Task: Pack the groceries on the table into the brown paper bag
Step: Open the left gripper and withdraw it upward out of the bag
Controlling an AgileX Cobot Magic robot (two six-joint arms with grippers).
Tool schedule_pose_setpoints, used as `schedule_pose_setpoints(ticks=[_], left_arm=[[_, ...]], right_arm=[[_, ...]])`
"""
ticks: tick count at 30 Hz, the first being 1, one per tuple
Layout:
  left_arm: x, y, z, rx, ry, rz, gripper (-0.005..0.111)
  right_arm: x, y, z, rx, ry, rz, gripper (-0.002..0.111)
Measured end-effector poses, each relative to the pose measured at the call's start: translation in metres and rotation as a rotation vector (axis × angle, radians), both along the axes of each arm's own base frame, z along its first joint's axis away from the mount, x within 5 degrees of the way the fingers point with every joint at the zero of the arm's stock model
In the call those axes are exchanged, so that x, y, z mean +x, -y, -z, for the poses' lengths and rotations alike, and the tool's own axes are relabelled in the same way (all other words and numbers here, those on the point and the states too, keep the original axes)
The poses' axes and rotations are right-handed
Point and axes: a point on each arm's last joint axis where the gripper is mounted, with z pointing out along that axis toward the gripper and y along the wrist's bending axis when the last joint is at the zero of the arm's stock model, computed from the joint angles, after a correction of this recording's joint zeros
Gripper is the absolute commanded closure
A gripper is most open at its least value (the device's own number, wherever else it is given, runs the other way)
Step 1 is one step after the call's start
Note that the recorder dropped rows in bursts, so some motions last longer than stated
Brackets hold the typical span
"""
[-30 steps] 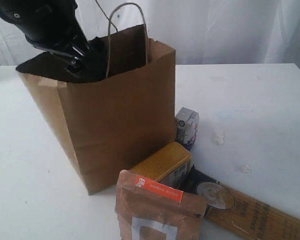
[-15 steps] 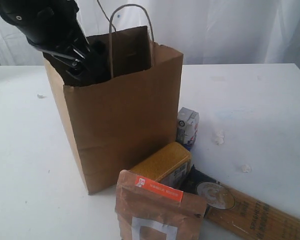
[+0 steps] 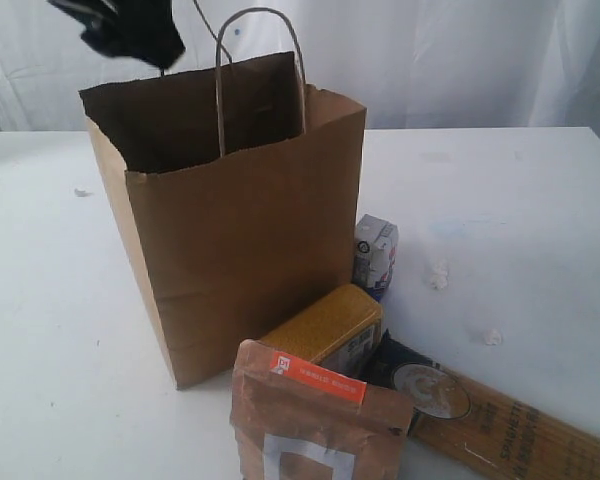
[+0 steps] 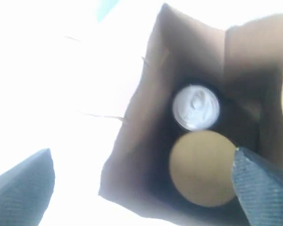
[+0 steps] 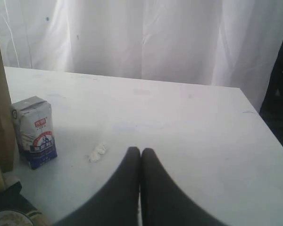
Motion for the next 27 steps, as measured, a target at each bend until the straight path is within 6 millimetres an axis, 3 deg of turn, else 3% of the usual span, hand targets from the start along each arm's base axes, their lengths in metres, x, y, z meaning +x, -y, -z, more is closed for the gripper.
schedule_pose_setpoints(ticks=[4,8,12,15,21,27], left_arm=[[-0.019,-0.022,-0.039,-0.014,0.134,-0.037,0.002],[-0.029,-0.048,-0.060,0.069,0.265,-0.161,0.006],[-0.023,-0.075,-0.059,0.223,0.325,-0.385,0.032],[-0.010,-0.093,-0.043,0.324,0.322,-0.524,0.061],[0.014,-0.126,0.022,0.460,0.142,-0.671,0.107],[0.016,-0.157,0.091,0.473,-0.062,-0.839,0.107]], right_arm=[[0.000,0.000,0.000,0.005,-0.001,0.000,0.108],[0.000,0.000,0.000,0.008,-0.001,0.001,0.108],[0.000,0.000,0.000,0.008,-0.001,0.001,0.108],[0.000,0.000,0.000,0.008,-0.001,0.001,0.108],[0.000,0.000,0.000,0.008,-0.001,0.001,0.108],[0.000,0.000,0.000,0.008,-0.001,0.001,0.108]])
